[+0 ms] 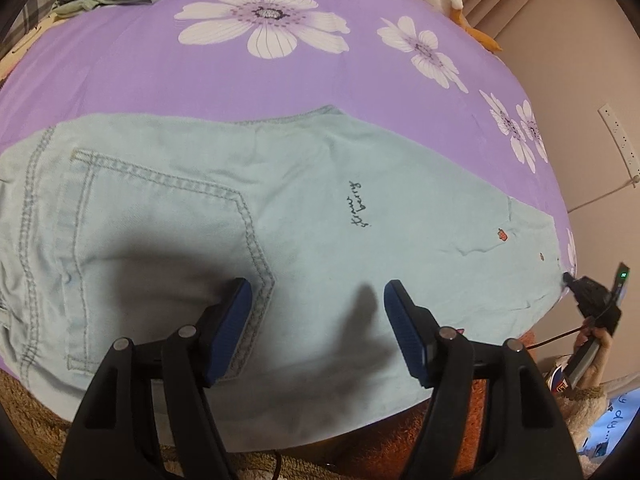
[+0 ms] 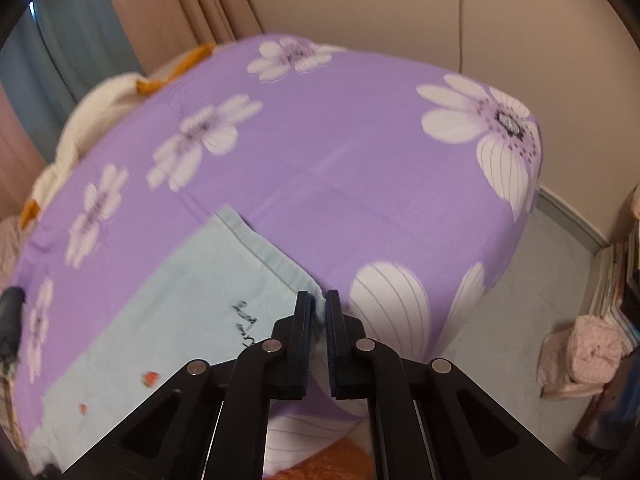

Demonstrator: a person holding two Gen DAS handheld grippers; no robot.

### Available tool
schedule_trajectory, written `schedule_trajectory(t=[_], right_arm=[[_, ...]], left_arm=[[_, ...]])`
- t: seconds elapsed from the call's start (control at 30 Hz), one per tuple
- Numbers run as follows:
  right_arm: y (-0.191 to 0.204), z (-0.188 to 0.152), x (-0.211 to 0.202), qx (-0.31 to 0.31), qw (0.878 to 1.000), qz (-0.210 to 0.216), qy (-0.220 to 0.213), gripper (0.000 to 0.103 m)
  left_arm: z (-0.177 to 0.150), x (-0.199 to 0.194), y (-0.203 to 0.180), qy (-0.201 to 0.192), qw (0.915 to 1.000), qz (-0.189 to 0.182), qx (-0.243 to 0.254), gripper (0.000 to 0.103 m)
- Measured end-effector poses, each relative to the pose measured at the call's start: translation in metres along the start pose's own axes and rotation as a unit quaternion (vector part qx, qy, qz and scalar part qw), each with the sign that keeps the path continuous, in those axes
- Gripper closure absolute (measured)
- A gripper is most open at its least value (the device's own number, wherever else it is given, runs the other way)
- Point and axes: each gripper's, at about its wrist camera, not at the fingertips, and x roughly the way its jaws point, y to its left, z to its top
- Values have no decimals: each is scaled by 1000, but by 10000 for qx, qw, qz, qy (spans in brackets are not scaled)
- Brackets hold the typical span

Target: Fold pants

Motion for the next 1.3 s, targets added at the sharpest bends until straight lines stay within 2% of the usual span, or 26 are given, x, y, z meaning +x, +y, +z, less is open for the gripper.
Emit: schedule_trajectory(t=[0.07,0.17,0.37,0.5,0.67,1.0,1.13,1.17,1.2,1.3], right_arm=[[-4,-6,20,48,9997,-83,241,97],[-5,-6,23,147,9996,-70,208,97],[3,-7,24,-51,9995,-257,167,97],[1,-8,24,4,9996,-247,156,97],[1,-8,23,-4,9996,-259,150,97],[1,-7,24,36,9995,-267,158,97],[-5,-6,19,-14,9998,-46,178,95],[-9,-6,17,96,9998,46,183,93],[-13,-7,16,242,9994,152,200,86],[-24,-15,8,561,9970,474,249,59]], left_arm=[[0,0,3,3,10000,-54,-57,34],[0,-6,6,63,9997,-146,-193,36],[-9,-27,10,-16,9996,-163,-221,37],[-11,-19,20,135,9987,-268,-402,37],[-10,-14,20,132,9987,-284,-412,36],[-9,-14,29,81,9963,-589,-624,34],[-9,-15,31,57,9956,-639,-680,34],[-9,-15,31,48,9956,-644,-685,34],[-9,-16,31,34,9955,-643,-689,34],[-9,-16,30,10,9957,-598,-707,34]])
